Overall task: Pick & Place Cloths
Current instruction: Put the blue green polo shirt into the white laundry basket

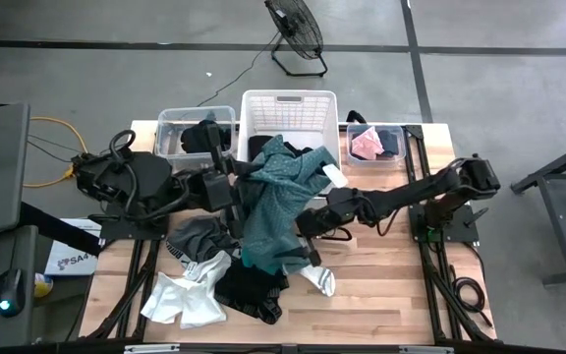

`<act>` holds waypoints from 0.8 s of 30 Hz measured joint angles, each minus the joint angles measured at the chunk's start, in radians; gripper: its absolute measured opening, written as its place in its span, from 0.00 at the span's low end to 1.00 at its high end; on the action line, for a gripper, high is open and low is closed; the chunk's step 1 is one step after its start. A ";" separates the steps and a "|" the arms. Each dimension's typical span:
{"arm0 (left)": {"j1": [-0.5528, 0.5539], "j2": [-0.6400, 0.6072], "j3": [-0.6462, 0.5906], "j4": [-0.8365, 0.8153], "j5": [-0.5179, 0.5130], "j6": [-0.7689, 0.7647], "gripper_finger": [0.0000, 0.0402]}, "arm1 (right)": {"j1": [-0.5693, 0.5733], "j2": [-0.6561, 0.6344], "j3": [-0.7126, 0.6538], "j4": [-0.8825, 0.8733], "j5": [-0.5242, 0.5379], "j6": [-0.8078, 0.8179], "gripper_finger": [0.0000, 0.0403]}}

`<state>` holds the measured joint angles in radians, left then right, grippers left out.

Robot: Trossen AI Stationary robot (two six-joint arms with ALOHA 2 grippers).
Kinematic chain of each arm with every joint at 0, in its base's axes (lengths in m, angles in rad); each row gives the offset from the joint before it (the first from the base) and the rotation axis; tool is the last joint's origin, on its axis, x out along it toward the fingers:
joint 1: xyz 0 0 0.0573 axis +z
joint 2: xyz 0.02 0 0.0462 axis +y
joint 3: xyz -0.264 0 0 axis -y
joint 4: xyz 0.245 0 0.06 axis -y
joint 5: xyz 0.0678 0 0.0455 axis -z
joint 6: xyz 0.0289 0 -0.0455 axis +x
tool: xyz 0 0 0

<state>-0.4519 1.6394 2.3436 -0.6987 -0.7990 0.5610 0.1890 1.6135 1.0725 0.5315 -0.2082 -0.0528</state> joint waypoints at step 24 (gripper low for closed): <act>0.000 0.001 0.000 -0.016 0.006 -0.016 0.05 | -0.014 0.373 0.395 0.126 0.053 -0.076 0.75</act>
<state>-0.4519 1.6402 2.3436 -0.7151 -0.7933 0.5453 0.1753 1.9862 1.4671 0.6575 -0.1557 -0.1292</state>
